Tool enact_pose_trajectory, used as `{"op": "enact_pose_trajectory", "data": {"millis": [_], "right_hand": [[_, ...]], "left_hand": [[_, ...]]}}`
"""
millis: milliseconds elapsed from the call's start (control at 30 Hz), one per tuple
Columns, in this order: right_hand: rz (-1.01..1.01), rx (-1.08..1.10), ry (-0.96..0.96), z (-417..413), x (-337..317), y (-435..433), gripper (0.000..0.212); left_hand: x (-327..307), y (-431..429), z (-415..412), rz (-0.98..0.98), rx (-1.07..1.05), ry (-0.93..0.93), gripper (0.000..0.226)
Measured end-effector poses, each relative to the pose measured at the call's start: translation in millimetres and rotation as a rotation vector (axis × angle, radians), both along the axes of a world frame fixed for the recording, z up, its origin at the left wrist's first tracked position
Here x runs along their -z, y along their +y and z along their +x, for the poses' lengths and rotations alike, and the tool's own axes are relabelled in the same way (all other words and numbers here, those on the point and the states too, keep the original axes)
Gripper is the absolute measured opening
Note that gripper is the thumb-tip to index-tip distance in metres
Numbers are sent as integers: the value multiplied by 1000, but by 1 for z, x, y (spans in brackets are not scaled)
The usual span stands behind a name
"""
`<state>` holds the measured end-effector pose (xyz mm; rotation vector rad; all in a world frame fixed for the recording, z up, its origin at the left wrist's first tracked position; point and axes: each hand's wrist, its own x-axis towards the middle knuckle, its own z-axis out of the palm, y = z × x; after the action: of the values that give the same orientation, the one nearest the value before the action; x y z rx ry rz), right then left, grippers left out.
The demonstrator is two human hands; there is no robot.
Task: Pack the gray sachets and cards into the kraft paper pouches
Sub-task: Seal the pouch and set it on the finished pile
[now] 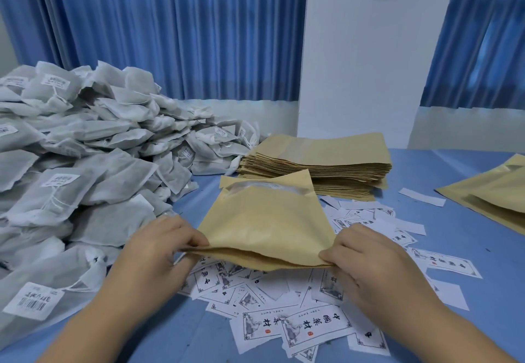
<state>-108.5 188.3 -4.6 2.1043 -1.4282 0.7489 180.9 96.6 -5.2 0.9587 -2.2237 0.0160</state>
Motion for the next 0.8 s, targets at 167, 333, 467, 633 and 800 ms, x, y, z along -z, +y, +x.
{"op": "enact_pose_trajectory", "data": {"millis": [167,333,467,633,800], "right_hand": [[22,50,-11,0,0,1,33],[-16,10,37,4,3,-2,17],[-60,-7,115,7,7,-6,22],[-45,38,110,8,9,-6,22],[-76,-10,147,19,11,-5,19]], "left_hand": [[5,0,-3,10,34,-2,32],[6,-1,-3,40,38,10,15],[5,3,-19,-124,9,-197,27],[7,5,-29,-274,25,-192,16],[13,7,-33,-310,-4,-235,24]]}}
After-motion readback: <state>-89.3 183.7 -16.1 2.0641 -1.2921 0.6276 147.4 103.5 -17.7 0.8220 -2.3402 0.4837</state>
